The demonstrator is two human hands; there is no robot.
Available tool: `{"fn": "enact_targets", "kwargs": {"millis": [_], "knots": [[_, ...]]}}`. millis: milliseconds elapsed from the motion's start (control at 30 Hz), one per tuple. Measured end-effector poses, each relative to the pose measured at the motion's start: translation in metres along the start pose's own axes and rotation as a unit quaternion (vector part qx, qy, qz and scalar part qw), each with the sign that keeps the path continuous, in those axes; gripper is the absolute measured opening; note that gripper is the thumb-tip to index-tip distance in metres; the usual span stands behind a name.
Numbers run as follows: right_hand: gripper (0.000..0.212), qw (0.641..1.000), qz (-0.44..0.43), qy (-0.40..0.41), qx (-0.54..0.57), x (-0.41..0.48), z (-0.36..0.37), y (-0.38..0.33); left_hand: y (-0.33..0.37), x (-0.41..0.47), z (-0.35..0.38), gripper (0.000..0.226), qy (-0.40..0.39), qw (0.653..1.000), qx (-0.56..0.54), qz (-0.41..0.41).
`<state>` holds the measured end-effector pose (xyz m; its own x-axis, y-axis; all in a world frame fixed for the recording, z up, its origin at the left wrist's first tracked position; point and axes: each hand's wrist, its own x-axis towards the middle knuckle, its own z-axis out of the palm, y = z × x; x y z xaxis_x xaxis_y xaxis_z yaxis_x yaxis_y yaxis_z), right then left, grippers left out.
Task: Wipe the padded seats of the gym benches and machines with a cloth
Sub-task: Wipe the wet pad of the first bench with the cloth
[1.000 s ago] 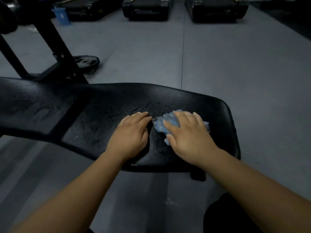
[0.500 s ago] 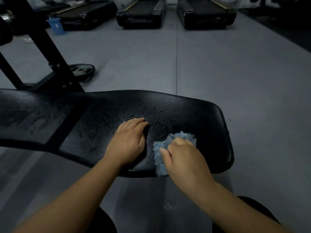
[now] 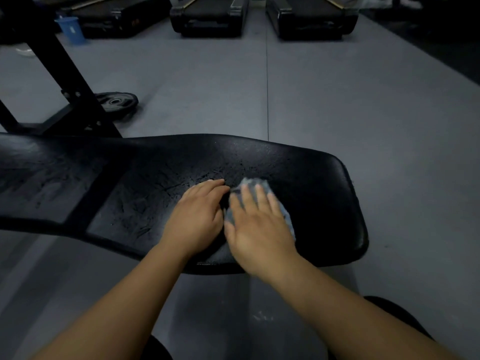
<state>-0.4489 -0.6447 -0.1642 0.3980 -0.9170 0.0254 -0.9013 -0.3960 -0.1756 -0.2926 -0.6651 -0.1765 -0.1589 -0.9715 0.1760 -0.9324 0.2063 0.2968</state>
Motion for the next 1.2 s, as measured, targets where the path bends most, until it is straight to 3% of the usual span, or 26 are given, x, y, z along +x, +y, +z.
{"fn": "enact_targets", "kwargs": {"millis": [100,200,300,433,500,567,667,767,867,967,1067,1200], "knots": [[0.058,0.993,-0.114,0.016,-0.005,-0.044,0.003,0.031,-0.003,0.001,0.001,0.058,0.01,1.0,-0.008,0.006],[0.061,0.999,-0.041,0.007,-0.026,-0.009,-0.003,0.07,-0.002,0.001,0.0,0.058,0.006,1.0,-0.005,0.001],[0.056,0.998,0.057,0.004,-0.017,0.052,-0.004,0.051,-0.001,0.004,-0.001,0.058,-0.003,1.0,-0.021,0.007],[0.055,0.997,-0.082,0.004,0.013,0.019,0.004,0.017,-0.01,0.007,-0.011,0.032,-0.007,0.999,-0.041,-0.011],[0.062,0.994,-0.109,-0.018,0.021,0.002,-0.002,0.036,-0.018,0.008,-0.011,0.043,0.006,1.0,-0.002,-0.016],[0.061,0.998,-0.057,-0.013,-0.001,0.029,-0.005,0.059,-0.023,0.008,-0.007,0.056,-0.003,0.999,0.034,-0.022],[0.054,0.999,0.033,-0.009,-0.018,0.088,-0.003,0.049,-0.021,0.009,-0.004,0.059,-0.014,0.998,0.045,-0.03],[0.058,0.998,-0.053,-0.006,-0.017,0.076,0.004,0.021,-0.024,0.01,-0.006,0.063,0.003,0.999,0.031,-0.02],[0.069,0.992,-0.127,-0.011,-0.009,0.04,-0.002,0.046,-0.028,0.014,-0.005,0.065,0.008,0.999,0.03,-0.019],[0.06,0.999,-0.017,-0.003,-0.032,0.088,-0.005,0.085,-0.023,0.014,-0.001,0.067,0.014,0.998,0.052,-0.026],[0.054,0.998,0.059,-0.005,-0.025,0.141,-0.002,0.059,-0.023,0.014,-0.001,0.068,0.012,0.998,0.052,-0.028],[0.059,0.996,-0.092,-0.002,-0.015,0.099,0.0,0.027,-0.026,0.019,-0.002,0.063,0.021,0.999,0.03,-0.031]]}}
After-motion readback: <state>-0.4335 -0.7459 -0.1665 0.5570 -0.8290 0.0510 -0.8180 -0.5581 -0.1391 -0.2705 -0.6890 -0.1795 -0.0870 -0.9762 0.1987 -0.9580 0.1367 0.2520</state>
